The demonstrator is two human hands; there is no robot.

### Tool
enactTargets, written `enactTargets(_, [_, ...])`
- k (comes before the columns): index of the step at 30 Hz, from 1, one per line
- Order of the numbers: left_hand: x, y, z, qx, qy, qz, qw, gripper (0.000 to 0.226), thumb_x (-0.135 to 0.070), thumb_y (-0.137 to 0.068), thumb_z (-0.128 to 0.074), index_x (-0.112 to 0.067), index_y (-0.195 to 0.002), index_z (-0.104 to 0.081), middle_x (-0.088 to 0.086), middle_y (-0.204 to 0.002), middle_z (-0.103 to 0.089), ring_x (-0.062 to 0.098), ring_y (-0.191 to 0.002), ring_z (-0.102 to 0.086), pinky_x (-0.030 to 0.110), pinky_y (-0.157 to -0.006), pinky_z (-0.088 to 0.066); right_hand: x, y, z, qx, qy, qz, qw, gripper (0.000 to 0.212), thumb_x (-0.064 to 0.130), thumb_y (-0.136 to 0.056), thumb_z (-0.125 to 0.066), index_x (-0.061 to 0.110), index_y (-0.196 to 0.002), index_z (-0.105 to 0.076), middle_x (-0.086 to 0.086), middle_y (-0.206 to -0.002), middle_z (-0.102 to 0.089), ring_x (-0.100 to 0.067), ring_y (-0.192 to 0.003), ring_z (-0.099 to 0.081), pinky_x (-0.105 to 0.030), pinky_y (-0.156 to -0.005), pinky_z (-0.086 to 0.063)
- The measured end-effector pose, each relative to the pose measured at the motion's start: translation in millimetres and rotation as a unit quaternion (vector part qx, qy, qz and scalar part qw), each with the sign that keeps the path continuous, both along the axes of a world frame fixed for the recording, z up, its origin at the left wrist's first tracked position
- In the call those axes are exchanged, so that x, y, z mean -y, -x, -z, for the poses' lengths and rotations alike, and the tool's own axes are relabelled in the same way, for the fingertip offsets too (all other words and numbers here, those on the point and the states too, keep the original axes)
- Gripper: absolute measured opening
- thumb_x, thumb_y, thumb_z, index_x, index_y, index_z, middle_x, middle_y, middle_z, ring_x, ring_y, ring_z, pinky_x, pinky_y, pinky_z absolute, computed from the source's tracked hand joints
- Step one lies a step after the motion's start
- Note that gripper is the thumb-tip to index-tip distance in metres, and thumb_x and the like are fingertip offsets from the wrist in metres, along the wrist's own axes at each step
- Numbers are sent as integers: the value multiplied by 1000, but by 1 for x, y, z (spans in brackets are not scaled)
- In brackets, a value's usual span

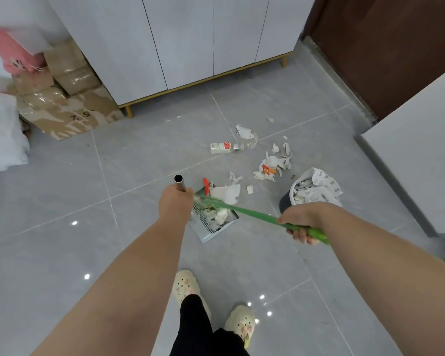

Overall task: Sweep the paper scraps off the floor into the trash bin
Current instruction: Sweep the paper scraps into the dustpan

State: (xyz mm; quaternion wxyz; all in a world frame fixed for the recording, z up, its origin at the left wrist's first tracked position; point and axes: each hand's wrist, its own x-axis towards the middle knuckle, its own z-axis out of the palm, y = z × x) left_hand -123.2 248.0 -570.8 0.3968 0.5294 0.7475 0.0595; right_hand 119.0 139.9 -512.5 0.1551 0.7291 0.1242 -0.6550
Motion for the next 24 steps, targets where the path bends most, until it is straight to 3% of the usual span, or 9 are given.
enactTargets(4, [13,9,0,-9,0,4,1000,26,-20,-86,-46,-16,-60,-40,2,-59,-44,27,-62,-47,28,-59,-36,4,-8,-12,33,-36,-47,998,23,26,-93,-37,12,-75,-38,1,-57,-33,-9,-30,-25,-13,-35,-20])
enactTargets(11, [27,34,3,-27,2,-17,999,26,-18,-84,-45,-12,-59,-38,4,-57,-42,25,-52,-41,25,-51,-30,0,5,5,88,-101,-19,991,25,23,-95,-33,12,-72,-34,-1,-58,-31,-10,-26,-25,-9,-34,-20])
enactTargets(13, [28,32,5,-29,-3,-14,999,26,-18,-84,-45,-13,-59,-38,4,-57,-42,24,-53,-40,26,-52,-31,-3,20,18,115,-127,-49,984,17,18,-96,-32,7,-85,-39,-7,-58,-34,-13,-36,-30,-14,-39,-24])
enactTargets(14, [29,30,6,-29,-3,-14,999,27,-18,-84,-45,-13,-59,-37,3,-57,-41,23,-51,-39,26,-52,-30,-4,27,24,121,-133,-66,981,16,16,-97,-32,4,-101,-41,-9,-59,-36,-14,-42,-31,-18,-41,-25])
enactTargets(16, [31,25,11,-31,-2,-6,1000,29,-18,-84,-45,-14,-57,-35,2,-56,-39,22,-50,-37,25,-50,-27,0,41,38,105,-117,-82,984,35,16,-99,-29,2,-130,-33,-11,-60,-37,-15,-47,-32,-21,-45,-28])
enactTargets(17, [33,23,13,-31,-1,-2,1000,30,-18,-85,-45,-15,-57,-35,2,-55,-38,24,-52,-37,25,-50,-27,4,49,42,86,-98,-89,988,37,17,-99,-26,1,-132,-31,-12,-60,-38,-16,-48,-32,-22,-47,-29])
enactTargets(19, [33,17,14,-33,-7,7,999,30,-19,-86,-45,-15,-57,-37,2,-56,-40,25,-56,-40,25,-50,-27,16,59,48,52,-61,-78,994,24,19,-98,-24,1,-106,-38,-11,-57,-39,-18,-47,-33,-23,-50,-30])
enactTargets(21, [33,13,13,-31,-12,14,999,29,-20,-87,-45,-15,-59,-39,3,-58,-42,24,-57,-42,26,-51,-29,27,55,46,13,-44,12,999,24,22,-96,-28,6,-81,-37,-8,-54,-38,-18,-41,-34,-22,-44,-30])
enactTargets(24, [31,11,9,-22,-11,10,1000,26,-19,-85,-45,-14,-60,-39,3,-60,-44,25,-59,-44,26,-52,-30,33,37,31,-36,-10,154,987,32,31,-97,-36,11,-72,-39,1,-43,-35,-8,-26,-29,-12,-32,-21])
